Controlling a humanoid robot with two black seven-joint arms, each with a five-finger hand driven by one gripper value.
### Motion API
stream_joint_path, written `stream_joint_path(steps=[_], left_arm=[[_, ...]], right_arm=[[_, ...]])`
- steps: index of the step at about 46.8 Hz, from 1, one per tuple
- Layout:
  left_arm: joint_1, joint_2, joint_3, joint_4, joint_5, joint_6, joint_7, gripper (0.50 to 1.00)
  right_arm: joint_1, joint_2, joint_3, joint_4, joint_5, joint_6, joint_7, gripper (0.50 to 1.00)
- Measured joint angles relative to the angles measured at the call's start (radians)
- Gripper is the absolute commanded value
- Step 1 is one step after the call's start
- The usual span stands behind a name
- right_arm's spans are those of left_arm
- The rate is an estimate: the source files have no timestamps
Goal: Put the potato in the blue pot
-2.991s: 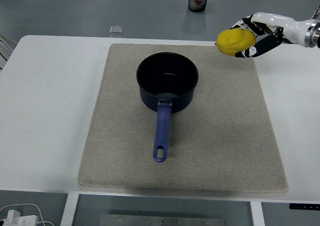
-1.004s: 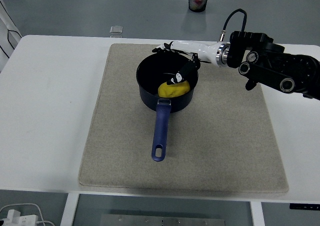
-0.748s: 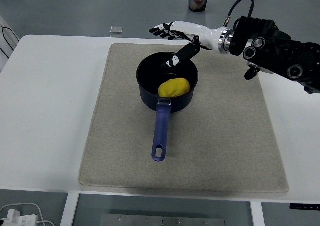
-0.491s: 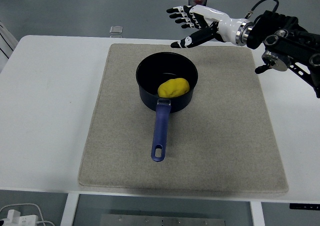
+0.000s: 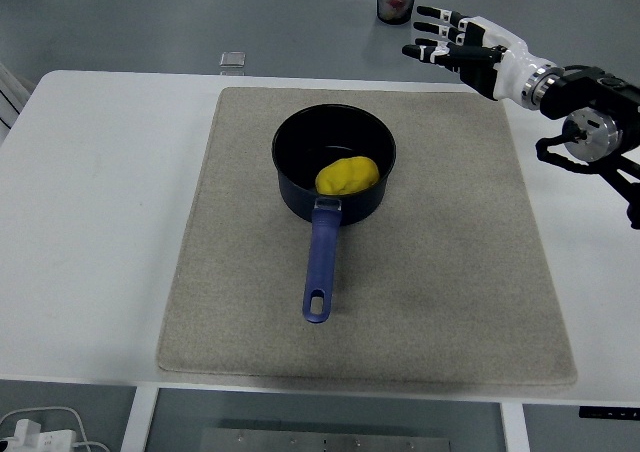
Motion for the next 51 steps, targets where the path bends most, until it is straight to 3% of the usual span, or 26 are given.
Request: stream_joint_path(steps=[18, 29, 51], left_arm=[[0.001, 0.0, 0.0, 0.0, 0.0, 0.0, 0.0, 0.996], [0.0, 0.0, 0.0, 0.0, 0.0, 0.0, 0.0, 0.996], [0.001, 0.0, 0.0, 0.0, 0.0, 0.0, 0.0, 0.996]], right_arm=[[-0.128, 0.023, 0.239, -0.059, 0.052, -0.001, -0.025, 0.93], [-0.133, 0.02, 0.249, -0.079, 0.192, 0.002, -0.055, 0.93], [-0.137, 0.061, 0.252, -0.105, 0.199, -0.003, -0.042, 0.93]])
